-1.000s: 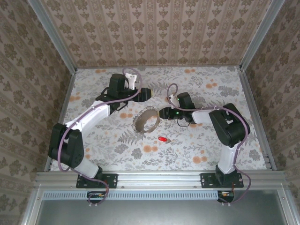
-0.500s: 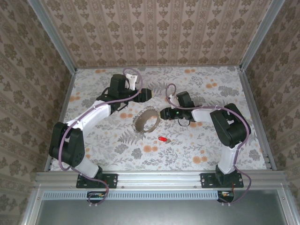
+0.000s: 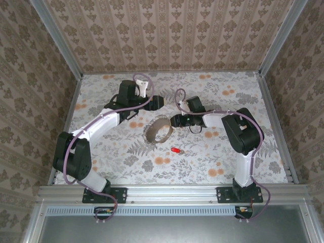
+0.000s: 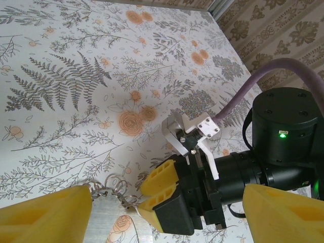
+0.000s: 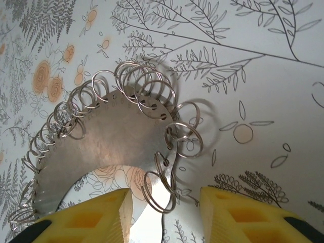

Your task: Put the keys on the keyring

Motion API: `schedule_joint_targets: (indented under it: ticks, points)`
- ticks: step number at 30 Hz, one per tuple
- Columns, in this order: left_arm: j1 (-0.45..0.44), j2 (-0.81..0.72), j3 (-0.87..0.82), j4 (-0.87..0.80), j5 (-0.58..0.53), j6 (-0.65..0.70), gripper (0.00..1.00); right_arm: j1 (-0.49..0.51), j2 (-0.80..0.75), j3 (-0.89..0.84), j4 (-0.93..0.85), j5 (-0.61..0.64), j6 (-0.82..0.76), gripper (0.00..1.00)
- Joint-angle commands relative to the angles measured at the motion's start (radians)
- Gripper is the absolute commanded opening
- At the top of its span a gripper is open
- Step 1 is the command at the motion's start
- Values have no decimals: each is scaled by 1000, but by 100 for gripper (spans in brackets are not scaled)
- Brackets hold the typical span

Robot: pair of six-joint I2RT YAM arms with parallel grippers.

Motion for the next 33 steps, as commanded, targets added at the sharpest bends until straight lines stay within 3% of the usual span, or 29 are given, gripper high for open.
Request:
schedule_joint_targets:
  ticks: [1, 19, 33]
  points:
    - [1, 9, -10, 12, 14, 0, 80, 9, 24, 33, -42, 8, -27, 40]
    - [36, -1, -34, 30, 23, -17, 80, 26, 23, 1, -38, 10, -32, 26]
    - [42, -6, -37, 38, 26, -24, 81, 26, 42, 19, -54, 51, -46, 26]
